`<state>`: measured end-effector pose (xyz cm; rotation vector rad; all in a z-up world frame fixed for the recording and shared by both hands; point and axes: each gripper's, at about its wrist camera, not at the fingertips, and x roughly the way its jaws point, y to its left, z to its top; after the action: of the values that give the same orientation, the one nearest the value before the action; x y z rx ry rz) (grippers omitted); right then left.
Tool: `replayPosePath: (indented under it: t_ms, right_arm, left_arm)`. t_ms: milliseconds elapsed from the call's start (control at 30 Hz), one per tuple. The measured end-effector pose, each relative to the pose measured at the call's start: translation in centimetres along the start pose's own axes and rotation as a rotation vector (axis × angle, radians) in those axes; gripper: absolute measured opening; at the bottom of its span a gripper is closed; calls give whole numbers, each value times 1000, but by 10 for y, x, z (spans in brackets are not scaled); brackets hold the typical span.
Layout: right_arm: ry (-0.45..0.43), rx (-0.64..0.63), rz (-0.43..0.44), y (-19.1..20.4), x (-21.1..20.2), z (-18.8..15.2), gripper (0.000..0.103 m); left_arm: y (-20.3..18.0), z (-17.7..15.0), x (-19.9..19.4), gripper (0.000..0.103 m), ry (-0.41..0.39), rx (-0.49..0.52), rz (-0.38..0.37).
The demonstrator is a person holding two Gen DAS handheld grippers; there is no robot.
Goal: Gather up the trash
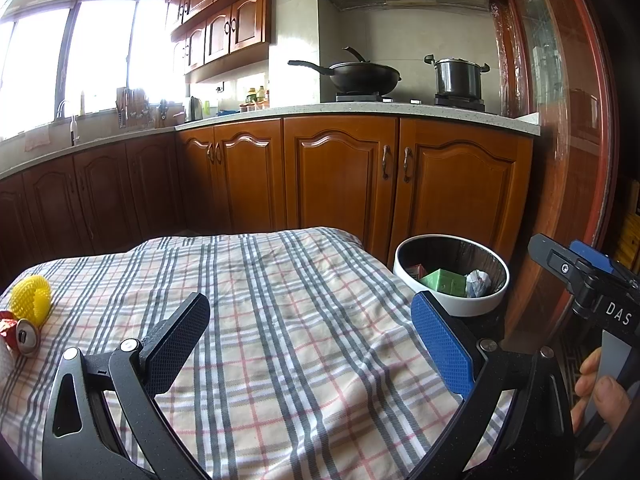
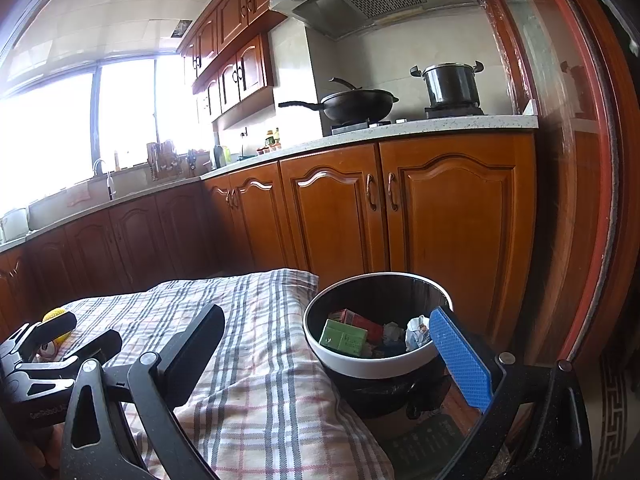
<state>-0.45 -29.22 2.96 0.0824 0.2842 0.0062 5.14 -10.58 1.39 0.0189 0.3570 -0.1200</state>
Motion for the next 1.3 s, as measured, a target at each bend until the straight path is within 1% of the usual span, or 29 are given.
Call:
replayPosePath:
  t_ms: [1300]
  right_arm:
    - [-1,-7,12,6,3,1,103]
  left_arm:
    - [0,-2,3,103,11,-13,-3]
